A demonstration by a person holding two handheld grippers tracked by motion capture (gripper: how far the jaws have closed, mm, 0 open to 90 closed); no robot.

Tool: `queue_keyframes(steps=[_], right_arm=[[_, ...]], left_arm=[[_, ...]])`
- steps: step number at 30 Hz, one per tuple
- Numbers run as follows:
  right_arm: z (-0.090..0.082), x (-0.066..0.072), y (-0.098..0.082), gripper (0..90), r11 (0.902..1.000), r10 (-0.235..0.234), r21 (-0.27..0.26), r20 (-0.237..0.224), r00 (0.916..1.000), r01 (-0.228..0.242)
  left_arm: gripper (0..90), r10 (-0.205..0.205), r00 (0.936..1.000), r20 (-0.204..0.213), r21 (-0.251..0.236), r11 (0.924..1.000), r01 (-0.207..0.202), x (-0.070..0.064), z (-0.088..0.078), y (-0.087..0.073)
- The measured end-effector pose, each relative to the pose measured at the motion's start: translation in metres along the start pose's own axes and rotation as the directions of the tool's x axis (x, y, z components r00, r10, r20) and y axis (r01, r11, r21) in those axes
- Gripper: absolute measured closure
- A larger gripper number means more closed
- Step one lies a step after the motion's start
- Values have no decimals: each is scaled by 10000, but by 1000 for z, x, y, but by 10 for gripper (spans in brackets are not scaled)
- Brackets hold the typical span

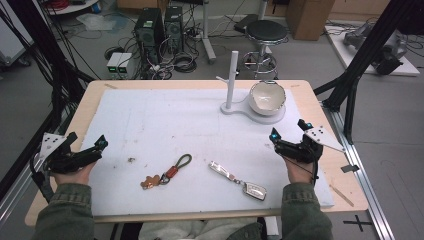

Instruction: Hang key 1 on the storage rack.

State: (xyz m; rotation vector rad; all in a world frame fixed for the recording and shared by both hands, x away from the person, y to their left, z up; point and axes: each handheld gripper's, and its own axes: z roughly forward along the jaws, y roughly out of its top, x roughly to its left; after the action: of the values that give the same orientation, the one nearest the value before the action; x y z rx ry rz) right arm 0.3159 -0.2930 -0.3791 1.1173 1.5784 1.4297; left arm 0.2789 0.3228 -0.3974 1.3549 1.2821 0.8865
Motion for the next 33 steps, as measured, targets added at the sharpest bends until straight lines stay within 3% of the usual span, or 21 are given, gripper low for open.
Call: queue_keyframes(steps=[3,4,6,13,19,24,33], right_arm=[[-1,-1,0,7,10000,22,0,61,10000,-22],[-1,-1,0,7,10000,31,-4,54,10000,-31],[-1,-1,-1,7,10000,42,7,82,10000,-42],[0,-5,0,7,10000,-12,-40,156,9999,13],[-2,-9,0,7,9989,431,-192,182,9989,-427],[1,-6,-1,7,9999,140,-52,82,9999,-140],[2,-5,-1,7,9999,148,12,24,9999,-148]], left_arm=[[17,-42,10000,15,32,10000,42,1,1,0],[17,165,9998,-55,81,9998,-164,0,2,0],[17,192,9998,-34,79,9998,-192,0,3,0],[17,23,9999,99,110,9999,-24,2,5,0],[17,40,9998,182,167,9999,-43,2,4,-1],[17,-19,9997,252,239,9997,13,2,5,-1],[17,-61,9976,694,491,9988,27,0,8,-1]])
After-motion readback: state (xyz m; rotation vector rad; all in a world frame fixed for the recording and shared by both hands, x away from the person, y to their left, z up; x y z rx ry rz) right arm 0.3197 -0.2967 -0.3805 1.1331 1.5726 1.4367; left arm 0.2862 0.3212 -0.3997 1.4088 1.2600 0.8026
